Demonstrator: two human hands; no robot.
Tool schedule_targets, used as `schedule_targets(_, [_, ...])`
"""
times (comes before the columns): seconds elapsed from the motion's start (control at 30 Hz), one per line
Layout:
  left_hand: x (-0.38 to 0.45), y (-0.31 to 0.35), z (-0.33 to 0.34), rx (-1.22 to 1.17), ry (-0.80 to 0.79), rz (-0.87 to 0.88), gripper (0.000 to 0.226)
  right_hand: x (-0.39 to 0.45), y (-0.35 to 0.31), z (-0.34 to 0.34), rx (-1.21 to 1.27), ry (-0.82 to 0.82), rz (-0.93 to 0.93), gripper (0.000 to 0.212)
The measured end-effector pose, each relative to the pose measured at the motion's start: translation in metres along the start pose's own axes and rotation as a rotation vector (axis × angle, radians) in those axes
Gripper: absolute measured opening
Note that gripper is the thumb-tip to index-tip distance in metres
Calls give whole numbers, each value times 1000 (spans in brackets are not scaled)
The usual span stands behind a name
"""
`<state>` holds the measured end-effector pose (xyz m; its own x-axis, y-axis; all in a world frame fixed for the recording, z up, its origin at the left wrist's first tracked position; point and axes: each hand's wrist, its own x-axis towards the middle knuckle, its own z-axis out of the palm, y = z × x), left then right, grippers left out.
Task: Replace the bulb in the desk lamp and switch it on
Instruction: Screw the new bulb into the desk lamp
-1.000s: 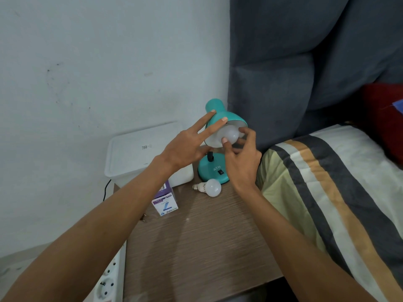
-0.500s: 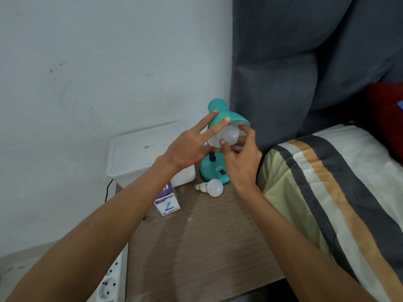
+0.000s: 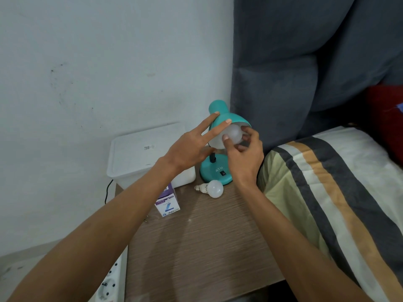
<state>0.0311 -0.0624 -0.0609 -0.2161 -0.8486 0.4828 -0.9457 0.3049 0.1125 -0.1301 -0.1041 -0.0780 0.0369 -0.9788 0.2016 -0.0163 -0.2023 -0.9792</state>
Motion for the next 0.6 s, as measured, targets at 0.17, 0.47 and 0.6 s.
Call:
schedule_targets(0.17, [0, -1, 0, -11, -4, -6, 82, 1, 1, 1, 29, 13, 70, 34])
schedule_targets(0.47, [1, 3, 0, -6, 6, -7, 82, 4, -3, 6, -12, 53, 59, 28])
schedule_targets(0.6, [0, 4, -1, -2, 13, -11, 85, 1, -3, 0, 2, -2, 43, 45])
